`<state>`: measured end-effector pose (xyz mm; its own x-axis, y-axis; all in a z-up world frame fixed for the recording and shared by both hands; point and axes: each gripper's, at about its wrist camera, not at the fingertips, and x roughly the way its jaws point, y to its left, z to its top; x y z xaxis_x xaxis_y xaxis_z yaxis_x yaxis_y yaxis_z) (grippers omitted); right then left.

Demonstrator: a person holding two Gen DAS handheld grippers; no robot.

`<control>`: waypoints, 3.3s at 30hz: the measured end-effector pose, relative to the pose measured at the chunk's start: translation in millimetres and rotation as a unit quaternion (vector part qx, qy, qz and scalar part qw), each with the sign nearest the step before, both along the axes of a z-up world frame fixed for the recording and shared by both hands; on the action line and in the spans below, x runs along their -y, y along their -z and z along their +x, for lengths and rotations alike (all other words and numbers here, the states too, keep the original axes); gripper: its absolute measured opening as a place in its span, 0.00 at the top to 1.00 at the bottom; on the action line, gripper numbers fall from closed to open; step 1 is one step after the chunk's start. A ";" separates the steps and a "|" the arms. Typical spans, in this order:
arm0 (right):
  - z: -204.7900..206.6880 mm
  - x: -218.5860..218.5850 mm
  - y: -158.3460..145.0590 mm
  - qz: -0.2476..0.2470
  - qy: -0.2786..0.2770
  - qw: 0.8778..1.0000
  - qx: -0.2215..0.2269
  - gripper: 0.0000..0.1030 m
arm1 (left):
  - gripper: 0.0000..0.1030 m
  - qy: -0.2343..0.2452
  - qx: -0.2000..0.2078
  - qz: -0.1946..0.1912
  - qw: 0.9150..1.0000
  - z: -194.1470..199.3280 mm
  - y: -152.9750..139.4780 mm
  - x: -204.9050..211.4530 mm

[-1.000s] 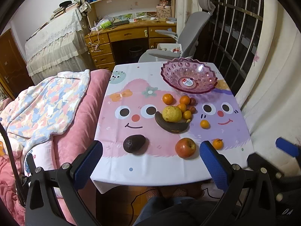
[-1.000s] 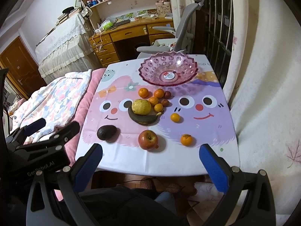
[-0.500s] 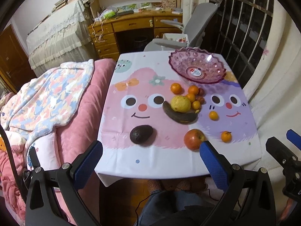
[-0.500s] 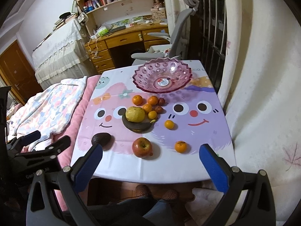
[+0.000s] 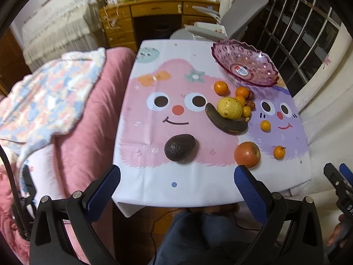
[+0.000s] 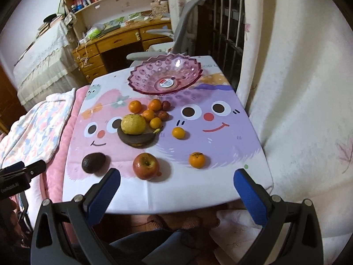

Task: Organize fruits
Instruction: 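Reach the left gripper to the dark avocado and close on it, then drop the avocado into the pink bowl while the right gripper moves a tangerine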

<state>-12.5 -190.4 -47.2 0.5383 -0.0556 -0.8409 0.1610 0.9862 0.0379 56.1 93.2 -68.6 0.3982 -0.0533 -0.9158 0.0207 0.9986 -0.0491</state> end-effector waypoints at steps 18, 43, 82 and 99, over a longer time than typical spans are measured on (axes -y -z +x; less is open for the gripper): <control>-6.6 -11.1 63.2 -0.058 0.048 0.997 0.005 0.12 | 0.01 0.004 -0.123 -0.065 0.990 54.9 96.9 -24.2; 94.7 39.5 155.9 -0.021 -0.015 0.991 -0.129 0.43 | 0.01 -0.097 -0.261 -0.081 0.957 127.3 196.7 -17.1; 105.5 40.0 158.7 -0.033 -0.020 0.994 -0.107 0.72 | 0.29 -0.032 -0.225 -0.090 0.970 159.0 166.9 6.8; 157.4 29.1 60.0 -0.050 -0.049 0.997 0.039 0.77 | 0.29 0.055 -0.115 -0.080 0.989 231.8 30.0 46.2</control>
<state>144.9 -219.5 -107.2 0.6086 -0.0812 -0.7893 0.0642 0.9965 -0.0530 287.9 47.1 -98.6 0.1642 -0.2372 -0.9575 0.0991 0.9697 -0.2232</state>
